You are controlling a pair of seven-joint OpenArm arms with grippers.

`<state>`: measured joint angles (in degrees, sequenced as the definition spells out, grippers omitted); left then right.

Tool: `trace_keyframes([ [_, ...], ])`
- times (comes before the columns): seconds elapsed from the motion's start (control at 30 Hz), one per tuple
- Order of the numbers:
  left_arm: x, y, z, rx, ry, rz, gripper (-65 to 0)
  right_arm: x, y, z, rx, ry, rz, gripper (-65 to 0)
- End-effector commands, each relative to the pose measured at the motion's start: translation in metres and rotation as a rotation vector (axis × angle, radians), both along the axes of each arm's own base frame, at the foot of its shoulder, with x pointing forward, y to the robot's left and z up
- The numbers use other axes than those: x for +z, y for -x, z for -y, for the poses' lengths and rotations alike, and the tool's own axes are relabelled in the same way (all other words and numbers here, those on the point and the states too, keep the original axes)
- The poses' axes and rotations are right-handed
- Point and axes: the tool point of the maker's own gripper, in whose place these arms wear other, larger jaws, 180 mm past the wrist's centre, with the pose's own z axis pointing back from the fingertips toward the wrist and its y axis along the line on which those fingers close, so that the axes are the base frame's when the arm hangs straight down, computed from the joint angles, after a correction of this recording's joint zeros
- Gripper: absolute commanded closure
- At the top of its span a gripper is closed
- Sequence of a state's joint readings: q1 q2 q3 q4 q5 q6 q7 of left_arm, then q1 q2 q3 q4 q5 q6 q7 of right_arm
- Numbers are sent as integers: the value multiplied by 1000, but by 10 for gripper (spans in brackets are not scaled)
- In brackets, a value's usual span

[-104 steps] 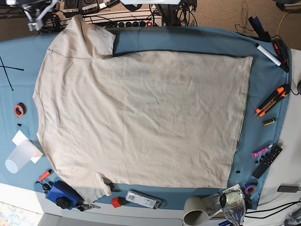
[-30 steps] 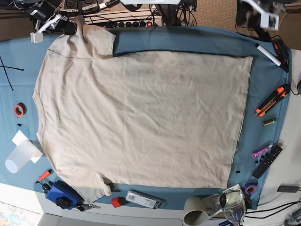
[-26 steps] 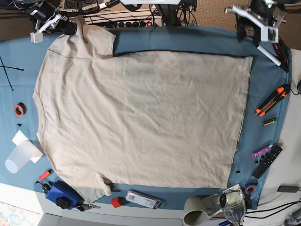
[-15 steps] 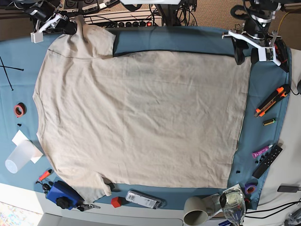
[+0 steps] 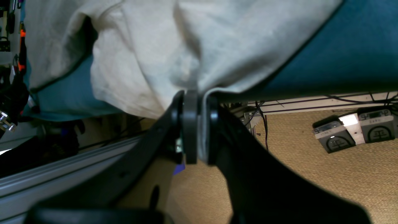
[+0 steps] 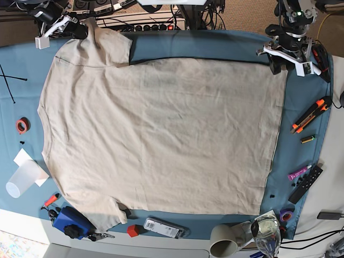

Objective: Fold the T-shirt properly
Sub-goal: 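Grasp both shoulder edges and pull them apart to stretch the shirt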

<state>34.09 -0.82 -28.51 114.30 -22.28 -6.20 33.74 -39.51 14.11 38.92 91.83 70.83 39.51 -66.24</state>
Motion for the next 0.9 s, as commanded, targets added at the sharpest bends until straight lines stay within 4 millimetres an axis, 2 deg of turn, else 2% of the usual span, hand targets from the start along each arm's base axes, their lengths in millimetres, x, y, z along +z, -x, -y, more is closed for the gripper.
trace_keyframes([
  [0.0,7,-6,-4,-1,-18,36,-296,8,-3,2,5,1,28,-45],
  [0.27,-19,-10,-7,23,2,-12,-296,8,-3,3,4,2,28,-45],
  [0.37,-36,-7,-7,37,24,-50,-294,8,-3,3,4,2,29,-45],
  [0.43,-48,-2,0,35,85,-82,-286,8,-3,3,4,2,29,-45],
  [0.57,-62,7,24,-31,203,-124,-196,8,-3,3,4,2,29,-44],
  [0.63,-64,11,30,-51,234,-146,-127,8,-3,3,6,2,26,-4],
  [0.77,-64,13,39,-72,280,-159,0,7,-2,2,9,2,22,0],
  [0.87,-64,13,39,-72,282,-162,0,8,-2,3,9,3,22,0],
])
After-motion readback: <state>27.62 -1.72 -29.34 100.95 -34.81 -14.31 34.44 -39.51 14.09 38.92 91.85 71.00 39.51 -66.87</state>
